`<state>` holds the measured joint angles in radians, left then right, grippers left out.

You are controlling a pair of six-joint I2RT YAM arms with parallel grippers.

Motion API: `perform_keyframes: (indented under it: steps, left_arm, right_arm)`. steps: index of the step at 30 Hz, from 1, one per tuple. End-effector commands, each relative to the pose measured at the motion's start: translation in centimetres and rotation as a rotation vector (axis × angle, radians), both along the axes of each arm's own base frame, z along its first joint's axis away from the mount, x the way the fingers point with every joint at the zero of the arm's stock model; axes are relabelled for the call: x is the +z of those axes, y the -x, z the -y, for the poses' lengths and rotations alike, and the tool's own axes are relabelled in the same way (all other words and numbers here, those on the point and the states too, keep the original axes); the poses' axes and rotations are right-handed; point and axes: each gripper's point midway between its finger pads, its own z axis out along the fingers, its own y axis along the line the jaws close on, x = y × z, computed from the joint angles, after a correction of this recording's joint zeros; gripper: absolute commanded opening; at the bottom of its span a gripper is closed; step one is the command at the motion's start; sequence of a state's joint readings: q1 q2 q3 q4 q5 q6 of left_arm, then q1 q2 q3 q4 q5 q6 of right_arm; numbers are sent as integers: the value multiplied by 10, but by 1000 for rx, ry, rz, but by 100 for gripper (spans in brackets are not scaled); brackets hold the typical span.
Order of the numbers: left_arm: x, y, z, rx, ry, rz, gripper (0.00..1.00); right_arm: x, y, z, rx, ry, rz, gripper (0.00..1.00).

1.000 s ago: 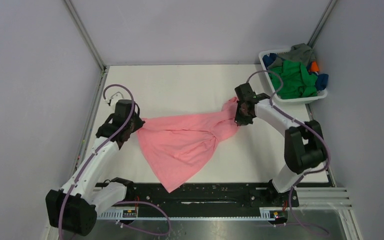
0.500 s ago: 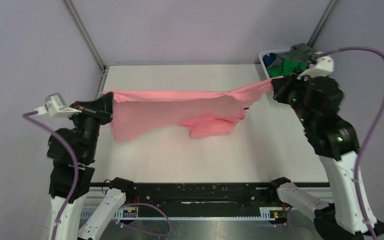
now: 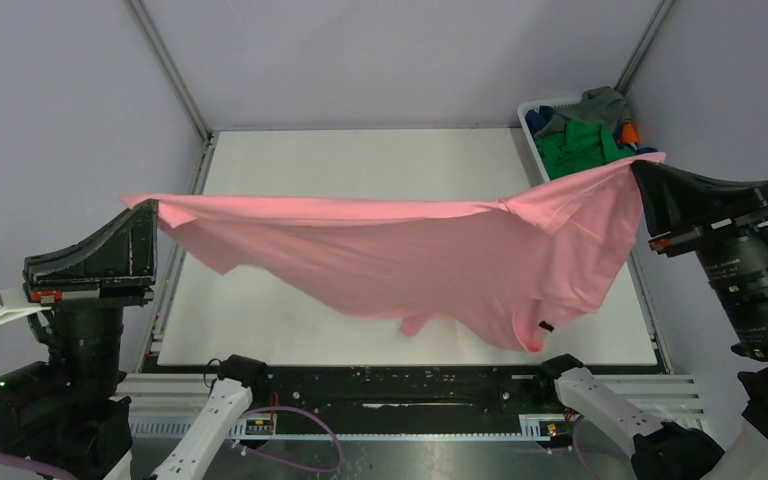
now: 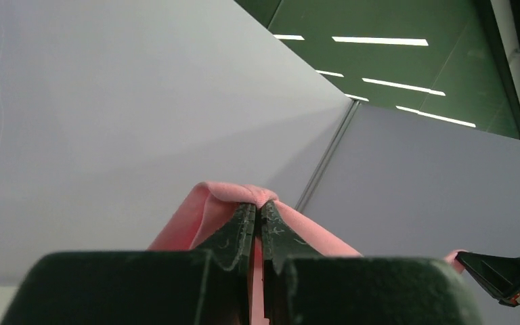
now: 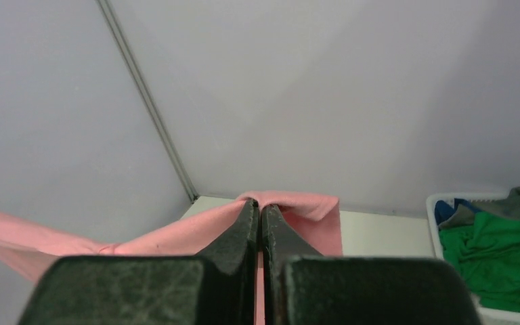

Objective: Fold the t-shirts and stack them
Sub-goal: Flatten out the tshirt

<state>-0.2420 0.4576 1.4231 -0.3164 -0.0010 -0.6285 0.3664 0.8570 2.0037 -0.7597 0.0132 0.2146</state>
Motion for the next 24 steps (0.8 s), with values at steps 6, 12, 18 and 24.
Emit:
perform_keyframes:
  steps: [6, 12, 18, 24]
  left_arm:
    - [-28, -87, 2, 94, -5, -233, 0]
    - [-142, -204, -8, 301, -26, -658, 0]
    - [-301, -308, -15, 397, -109, -1070, 5]
    - [-414, -424, -21, 290, -91, -1370, 69]
  right_arm:
    - [-13, -95, 14, -261, 132, -137, 0]
    - [-86, -212, 2, -412, 246, -369, 0]
    - [-239, -334, -21, -424, 233, -651, 0]
    - [-377, -449, -57, -305, 130, -860, 37]
